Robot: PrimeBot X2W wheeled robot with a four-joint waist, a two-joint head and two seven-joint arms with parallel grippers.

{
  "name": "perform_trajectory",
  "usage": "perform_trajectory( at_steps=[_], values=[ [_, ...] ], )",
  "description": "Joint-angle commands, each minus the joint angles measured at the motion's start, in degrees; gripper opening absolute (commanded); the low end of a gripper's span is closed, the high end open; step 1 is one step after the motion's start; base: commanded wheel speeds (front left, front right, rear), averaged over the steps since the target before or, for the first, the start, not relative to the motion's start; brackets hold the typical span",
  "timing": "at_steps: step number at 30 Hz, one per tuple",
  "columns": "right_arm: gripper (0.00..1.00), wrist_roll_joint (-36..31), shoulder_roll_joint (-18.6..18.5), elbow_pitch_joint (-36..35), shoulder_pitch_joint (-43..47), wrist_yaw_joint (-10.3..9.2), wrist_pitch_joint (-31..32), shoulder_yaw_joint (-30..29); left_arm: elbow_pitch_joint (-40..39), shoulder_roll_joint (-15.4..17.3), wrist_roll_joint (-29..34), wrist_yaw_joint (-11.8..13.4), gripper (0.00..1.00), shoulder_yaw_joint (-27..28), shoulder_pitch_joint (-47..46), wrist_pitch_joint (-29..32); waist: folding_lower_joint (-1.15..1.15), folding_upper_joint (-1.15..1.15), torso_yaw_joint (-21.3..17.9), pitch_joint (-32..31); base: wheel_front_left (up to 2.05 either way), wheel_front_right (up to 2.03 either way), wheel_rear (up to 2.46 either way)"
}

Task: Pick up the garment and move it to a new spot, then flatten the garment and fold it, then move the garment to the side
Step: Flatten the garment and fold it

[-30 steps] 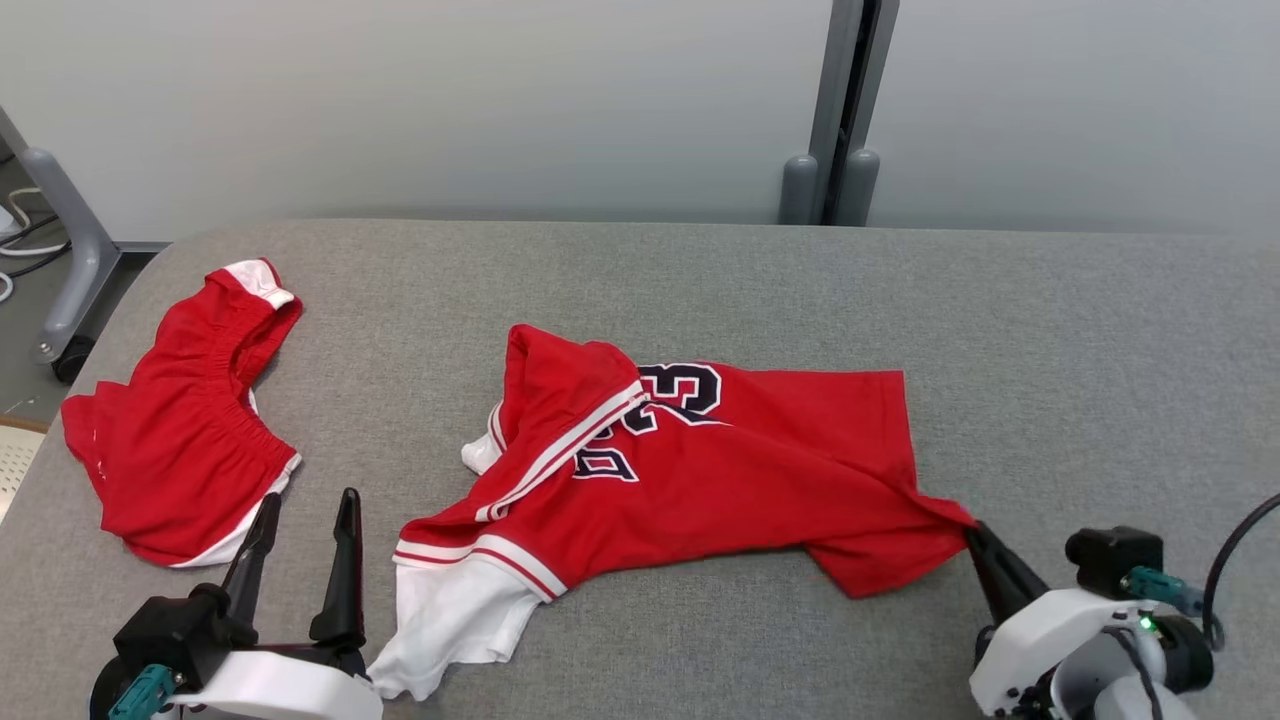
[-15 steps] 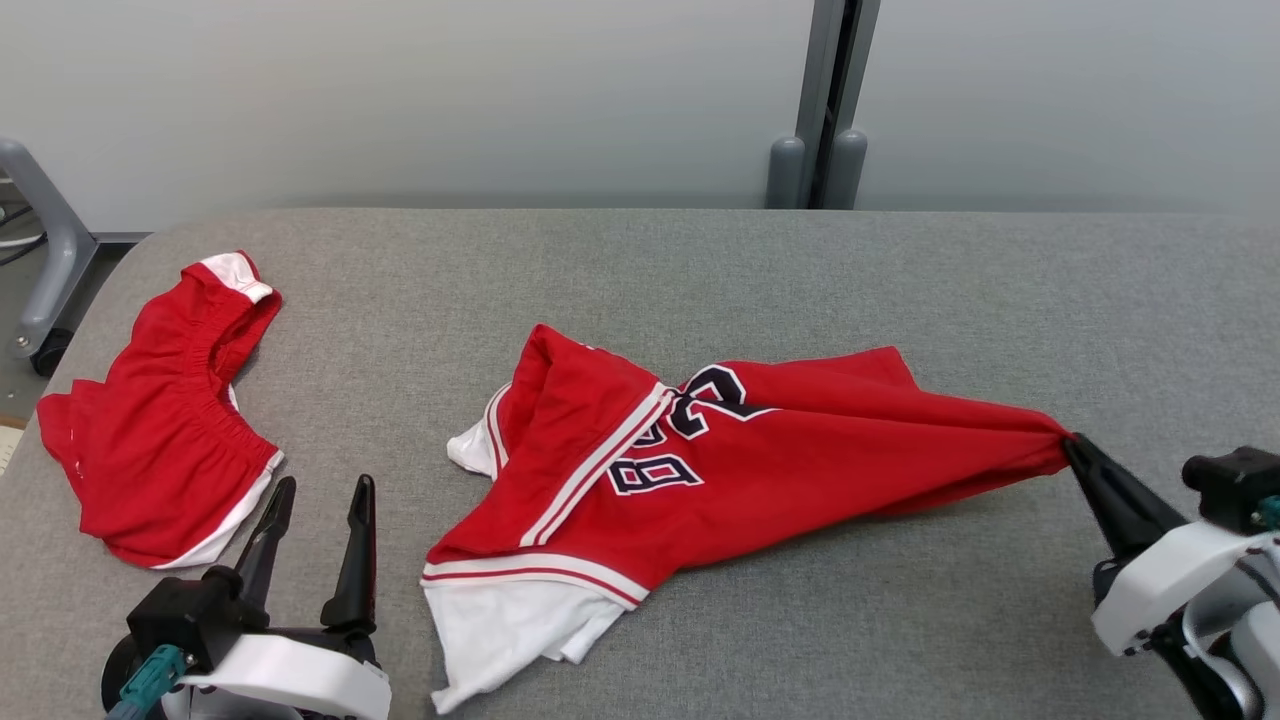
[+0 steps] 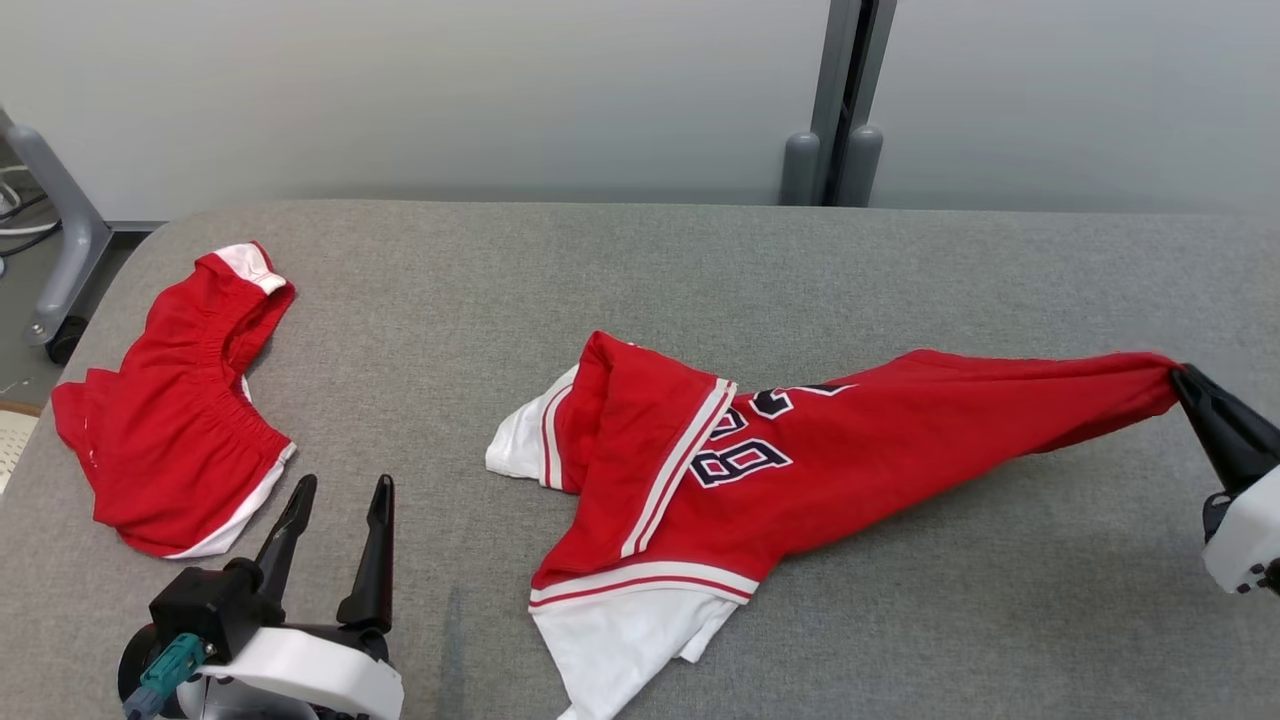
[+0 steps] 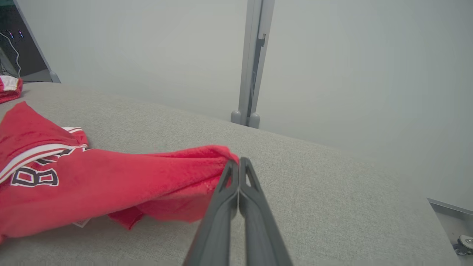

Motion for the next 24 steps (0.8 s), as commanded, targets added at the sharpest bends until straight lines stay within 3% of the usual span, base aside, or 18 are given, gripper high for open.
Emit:
perform_trajectory(
  at_steps=[1, 7, 11, 14, 20, 24],
  values=[
    [0.0, 1.0, -0.7, -0.1, -0.2, 0.02, 1.4, 0.6, 0.1, 0.2, 0.1, -0.1, 1.0, 0.0, -0.3, 0.1, 0.0, 0.0, 0.3, -0.3, 0.0, 0.0, 0.0],
    [0.0, 5.6, -2.3, -0.5, 0.3, 0.02, 11.3, 6.9, 0.7, -0.1, -0.3, -0.3, 1.0, -0.7, -0.4, 0.4, 0.0, 0.0, 1.6, -0.9, 0.0, 0.0, 0.0],
    [0.0, 7.8, -1.8, 1.7, -2.5, 0.02, 13.4, 10.1, 0.7, 0.0, -0.4, -0.2, 1.0, -0.9, -1.1, 0.7, 0.0, 0.0, 2.4, -0.5, 0.0, 0.0, 0.0],
    [0.0, 6.0, -1.2, 7.1, -5.8, 0.02, 9.7, 9.7, 0.5, 0.0, -0.4, -0.1, 1.0, -0.9, -1.9, 0.6, 0.0, 0.0, 3.1, 0.5, 0.0, 0.0, 0.0],
    [0.0, 3.4, 4.7, 20.8, -11.7, 0.01, 0.3, 6.8, 1.0, -0.6, -0.5, -0.7, 1.0, -1.5, -3.3, 0.2, 0.0, 0.0, 4.6, 3.0, 0.0, 0.0, 0.0],
    [0.0, 3.1, 8.0, 26.9, -15.2, 0.02, -2.7, 6.0, 1.6, -0.9, -0.4, -1.1, 1.0, -1.8, -4.6, -0.1, 0.0, 0.0, 5.6, 5.1, 0.0, 0.0, 0.0]
  ],
)
